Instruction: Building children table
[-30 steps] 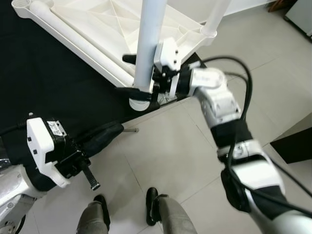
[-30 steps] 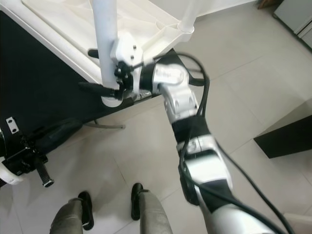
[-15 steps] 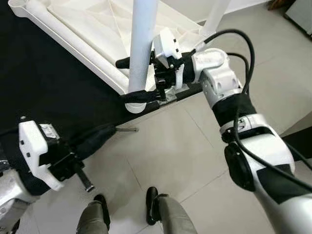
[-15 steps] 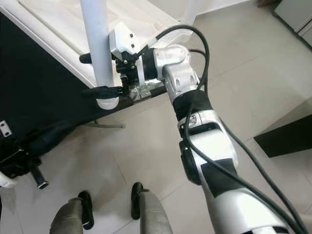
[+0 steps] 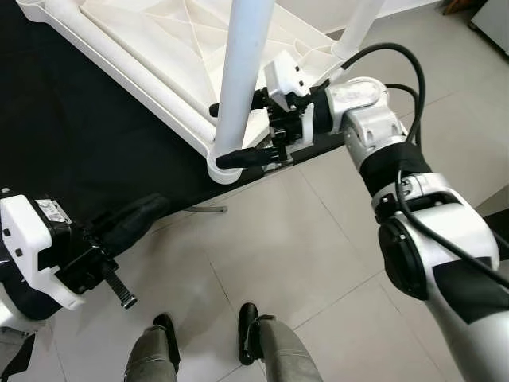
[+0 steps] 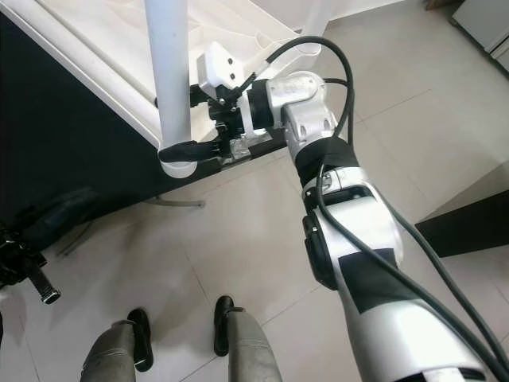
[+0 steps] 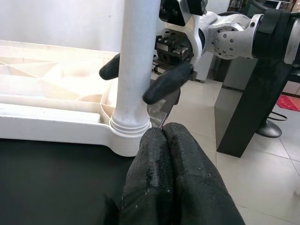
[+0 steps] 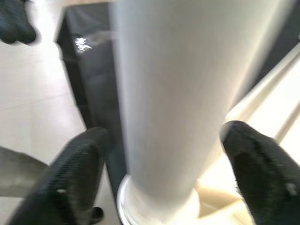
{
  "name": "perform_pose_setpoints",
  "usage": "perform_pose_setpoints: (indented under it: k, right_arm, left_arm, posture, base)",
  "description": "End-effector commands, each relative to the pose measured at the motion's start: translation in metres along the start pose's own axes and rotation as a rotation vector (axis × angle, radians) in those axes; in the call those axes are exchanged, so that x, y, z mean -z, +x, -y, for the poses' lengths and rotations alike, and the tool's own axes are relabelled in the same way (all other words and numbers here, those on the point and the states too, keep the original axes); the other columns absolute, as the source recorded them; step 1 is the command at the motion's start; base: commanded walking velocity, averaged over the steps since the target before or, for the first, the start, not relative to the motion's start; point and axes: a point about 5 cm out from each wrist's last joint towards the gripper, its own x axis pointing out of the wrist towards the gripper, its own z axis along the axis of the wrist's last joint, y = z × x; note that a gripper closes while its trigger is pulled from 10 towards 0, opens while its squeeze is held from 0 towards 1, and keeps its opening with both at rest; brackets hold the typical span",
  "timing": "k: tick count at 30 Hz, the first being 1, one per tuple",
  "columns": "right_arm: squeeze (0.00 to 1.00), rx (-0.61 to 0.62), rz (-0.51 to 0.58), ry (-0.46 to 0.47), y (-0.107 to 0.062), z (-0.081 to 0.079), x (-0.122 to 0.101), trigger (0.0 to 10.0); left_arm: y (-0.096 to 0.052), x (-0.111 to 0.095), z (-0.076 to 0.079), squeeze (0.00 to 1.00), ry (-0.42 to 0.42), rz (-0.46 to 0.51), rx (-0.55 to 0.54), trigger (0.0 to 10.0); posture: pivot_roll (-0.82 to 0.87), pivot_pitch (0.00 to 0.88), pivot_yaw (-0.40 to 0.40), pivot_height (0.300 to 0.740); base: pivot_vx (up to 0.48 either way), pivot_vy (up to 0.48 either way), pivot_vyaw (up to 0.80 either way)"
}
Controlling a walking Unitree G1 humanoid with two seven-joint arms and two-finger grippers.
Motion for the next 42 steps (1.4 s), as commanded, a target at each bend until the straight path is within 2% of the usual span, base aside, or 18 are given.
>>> perform_pose_setpoints:
  k: [1,2,12,17,18,19,20,21,22,23,25,32,33,35,36,39,40,42]
  right_arm:
    - [0.00,0.018,-0.022,-0.005,-0.003,0.000,0.004,4.3]
    - [0.00,0.051,-0.018,0.003,-0.004,0.001,0.006,0.0]
    - [0.00,0.066,0.043,0.066,-0.009,-0.008,0.024,0.0]
    - [0.00,0.359,0.005,0.149,-0.015,-0.005,0.048,0.0]
    - [0.00,0.477,-0.034,0.191,-0.012,-0.007,0.060,0.0]
    - [0.00,0.800,-0.093,0.303,-0.009,-0.008,0.082,0.0]
    - [0.00,0.800,-0.093,0.303,-0.009,-0.008,0.082,0.0]
    - [0.00,1.024,-0.154,0.377,-0.011,-0.012,0.097,0.0]
    - [0.00,1.058,-0.171,0.425,0.009,-0.036,0.108,0.0]
    - [0.00,1.051,-0.163,0.452,0.021,-0.053,0.111,0.0]
    - [0.00,1.001,-0.137,0.446,0.033,-0.065,0.108,0.0]
    - [0.00,0.985,-0.090,0.377,0.048,-0.049,0.089,0.0]
    - [0.00,0.990,-0.095,0.362,0.046,-0.042,0.087,10.0]
    - [0.00,1.008,-0.092,0.352,0.042,-0.035,0.084,10.0]
    - [0.36,1.022,-0.078,0.338,0.037,-0.028,0.080,10.0]
    - [0.36,1.053,-0.077,0.332,0.033,-0.026,0.075,10.0]
    - [1.00,1.078,-0.067,0.324,0.030,-0.023,0.070,10.0]
    - [1.00,1.092,-0.051,0.315,0.027,-0.021,0.063,10.0]
  left_arm:
    - [-0.002,-0.001,0.002,0.00,0.010,-0.010,0.016,10.0]
    - [-0.002,-0.001,0.002,0.00,0.010,-0.010,0.015,10.0]
    - [-0.002,-0.002,0.002,0.00,0.008,-0.011,0.014,10.0]
    - [-0.002,-0.002,0.001,0.00,0.006,-0.012,0.014,10.0]
    - [-0.002,-0.001,0.002,0.00,0.005,-0.012,0.016,10.0]
    - [-0.001,-0.001,0.001,0.00,0.003,-0.012,0.019,10.0]
    - [-0.001,-0.001,0.001,0.00,0.003,-0.012,0.019,10.0]
    - [-0.001,-0.001,0.000,0.00,0.002,-0.013,0.021,10.0]
    - [0.000,0.000,-0.001,0.00,-0.001,-0.012,0.025,10.0]
    - [0.001,0.001,-0.002,0.00,-0.002,-0.011,0.028,10.0]
    - [0.002,0.001,-0.002,0.00,-0.005,-0.008,0.033,10.0]
    - [0.006,0.003,-0.001,0.00,-0.007,0.005,0.048,10.0]
    - [0.006,0.002,-0.001,0.00,-0.004,0.007,0.046,10.0]
    - [0.006,0.002,-0.001,0.00,-0.003,0.008,0.044,10.0]
    - [0.006,0.002,-0.001,0.00,-0.003,0.008,0.044,10.0]
    - [0.006,0.002,-0.001,0.00,-0.003,0.008,0.045,10.0]
    - [0.006,0.002,-0.001,0.00,-0.004,0.008,0.046,10.0]
    - [0.006,0.003,-0.001,0.00,-0.005,0.009,0.047,10.0]
  posture:
    - [0.11,0.372,-0.173,0.740]
    - [0.11,0.372,-0.173,0.740]
    - [0.10,0.373,-0.171,0.740]
    - [0.08,0.377,-0.178,0.740]
    - [0.08,0.378,-0.179,0.740]
    - [0.08,0.380,-0.166,0.740]
    - [0.08,0.380,-0.166,0.740]
    - [0.08,0.380,-0.166,0.740]
    - [0.07,0.382,-0.155,0.740]
    - [0.07,0.382,-0.155,0.740]
    - [0.05,0.365,-0.155,0.740]
    - [0.07,0.347,-0.158,0.740]
    - [0.07,0.344,-0.160,0.740]
    - [0.07,0.344,-0.160,0.740]
    - [0.07,0.345,-0.159,0.740]
    - [0.07,0.344,-0.159,0.740]
    - [0.07,0.345,-0.160,0.740]
    - [0.07,0.345,-0.160,0.740]
  base:
    - [0.000,0.000,0.00]
    - [0.000,0.000,0.00]
    - [0.000,0.000,0.00]
    - [0.000,0.000,0.00]
    - [0.000,0.000,0.00]
    - [0.000,0.000,0.00]
    - [0.000,0.000,0.00]
    - [0.000,0.000,0.00]
    - [0.000,0.000,0.00]
    - [0.000,0.000,0.00]
    - [0.000,0.000,0.00]
    - [0.000,0.000,0.00]
    - [0.000,0.000,0.00]
    - [0.000,0.000,0.00]
    - [0.000,0.000,0.00]
    - [0.000,0.000,0.00]
    - [0.000,0.000,0.00]
    - [0.000,0.000,0.00]
